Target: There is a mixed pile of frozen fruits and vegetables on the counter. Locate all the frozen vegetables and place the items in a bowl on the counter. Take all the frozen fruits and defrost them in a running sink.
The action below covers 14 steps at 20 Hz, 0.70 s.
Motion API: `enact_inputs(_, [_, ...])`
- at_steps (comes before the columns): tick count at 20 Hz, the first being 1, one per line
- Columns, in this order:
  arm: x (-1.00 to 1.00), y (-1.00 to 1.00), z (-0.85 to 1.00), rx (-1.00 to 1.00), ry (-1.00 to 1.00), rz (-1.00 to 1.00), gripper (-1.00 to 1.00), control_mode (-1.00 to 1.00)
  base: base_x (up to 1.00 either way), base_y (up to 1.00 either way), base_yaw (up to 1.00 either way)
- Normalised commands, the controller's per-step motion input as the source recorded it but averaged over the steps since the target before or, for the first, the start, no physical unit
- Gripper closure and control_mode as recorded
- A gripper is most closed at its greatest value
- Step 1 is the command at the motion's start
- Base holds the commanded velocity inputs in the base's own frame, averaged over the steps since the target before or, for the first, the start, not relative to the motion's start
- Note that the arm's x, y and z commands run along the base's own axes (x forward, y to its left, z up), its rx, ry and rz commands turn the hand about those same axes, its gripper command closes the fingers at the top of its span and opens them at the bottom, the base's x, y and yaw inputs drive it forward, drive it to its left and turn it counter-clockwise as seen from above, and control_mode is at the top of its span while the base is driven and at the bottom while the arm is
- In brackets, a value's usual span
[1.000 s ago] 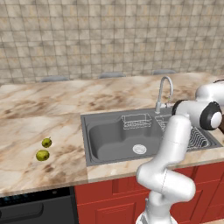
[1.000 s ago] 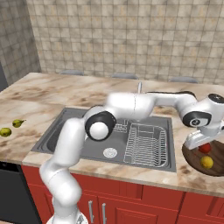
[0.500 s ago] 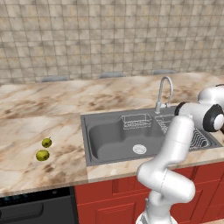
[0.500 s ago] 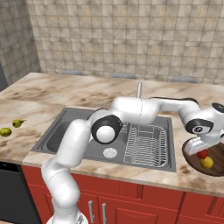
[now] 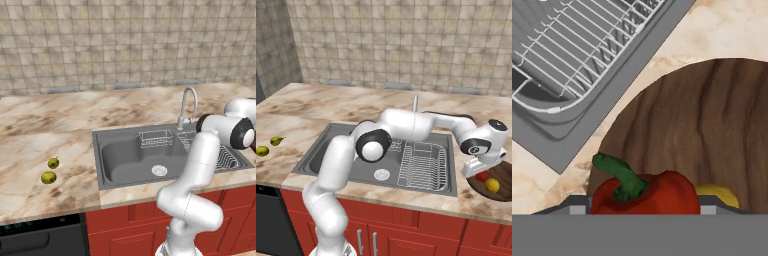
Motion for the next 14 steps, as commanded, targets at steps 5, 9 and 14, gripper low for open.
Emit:
enact_inputs(5, [0.09,0.00,-0.04,0.00,0.00,0.00,-1.00,-1.00,0.00,0.00,0.00])
enact_inputs(9, [0.18,0.00,-0.01,-0.01,0.00,-0.01,-1.00,-1.00,0.00,0.00,0.00])
enact_inputs(14, [0.12,0.00,0.09,-0.01,0.01,-0.03,-1.00,-1.00,0.00,0.00,0.00])
